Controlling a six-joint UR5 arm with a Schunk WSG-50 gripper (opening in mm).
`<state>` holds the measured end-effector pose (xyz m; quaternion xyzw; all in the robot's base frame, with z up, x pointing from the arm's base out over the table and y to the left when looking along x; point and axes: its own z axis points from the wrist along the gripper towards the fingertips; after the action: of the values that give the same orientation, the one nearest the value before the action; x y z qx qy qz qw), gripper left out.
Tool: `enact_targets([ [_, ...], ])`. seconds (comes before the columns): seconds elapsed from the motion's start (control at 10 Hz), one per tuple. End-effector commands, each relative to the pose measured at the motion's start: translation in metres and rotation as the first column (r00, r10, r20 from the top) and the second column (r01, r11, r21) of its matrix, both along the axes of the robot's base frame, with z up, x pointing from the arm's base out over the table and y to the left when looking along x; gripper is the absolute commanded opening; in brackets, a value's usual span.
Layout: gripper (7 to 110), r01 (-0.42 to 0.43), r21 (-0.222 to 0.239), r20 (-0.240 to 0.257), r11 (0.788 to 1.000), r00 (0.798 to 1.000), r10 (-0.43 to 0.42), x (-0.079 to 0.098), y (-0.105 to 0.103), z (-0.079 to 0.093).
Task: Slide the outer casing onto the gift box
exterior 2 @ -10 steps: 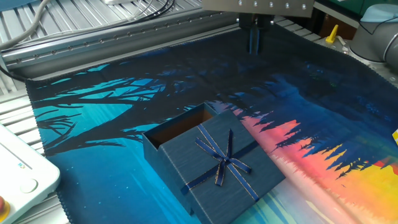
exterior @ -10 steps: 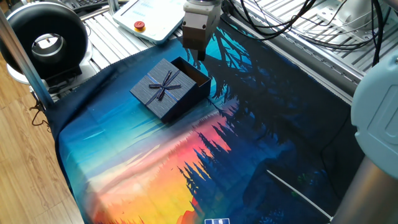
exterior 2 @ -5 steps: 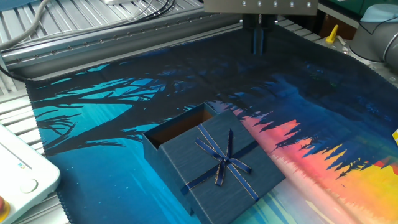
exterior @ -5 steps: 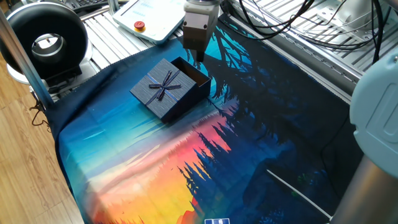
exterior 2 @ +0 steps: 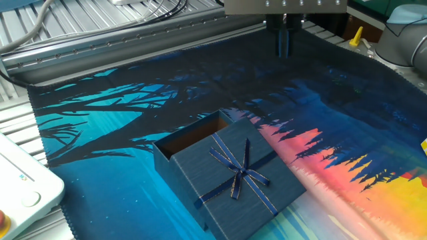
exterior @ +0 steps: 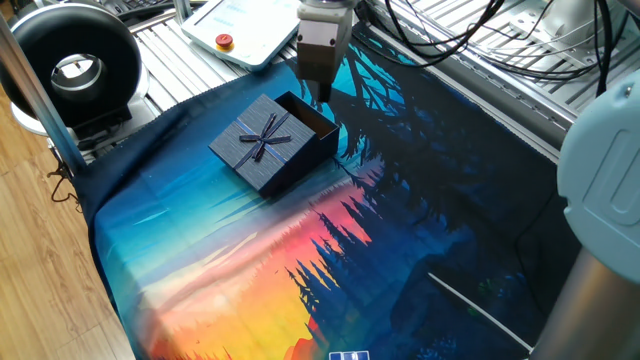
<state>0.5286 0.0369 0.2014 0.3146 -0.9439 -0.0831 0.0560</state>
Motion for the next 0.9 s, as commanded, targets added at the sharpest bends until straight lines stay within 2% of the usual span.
enact_targets([
  [0.0,7,-0.022,-0.046,0.014,0.999,1.000,0.023,0.003,-0.012,-0.002],
  [0.2,7,-0.016,-0.056,0.044,0.998,0.999,0.018,0.013,-0.014,-0.004],
  [0.3,7,-0.028,-0.084,0.061,0.996,0.998,0.033,0.023,-0.019,-0.004],
  [0.4,7,-0.030,-0.097,0.051,0.995,0.998,0.035,0.030,-0.020,-0.003],
  [0.6,7,-0.029,-0.068,0.038,0.997,0.999,0.031,0.044,-0.005,0.001],
  [0.8,7,-0.045,-0.067,0.017,0.997,0.999,0.046,0.056,0.009,0.007],
])
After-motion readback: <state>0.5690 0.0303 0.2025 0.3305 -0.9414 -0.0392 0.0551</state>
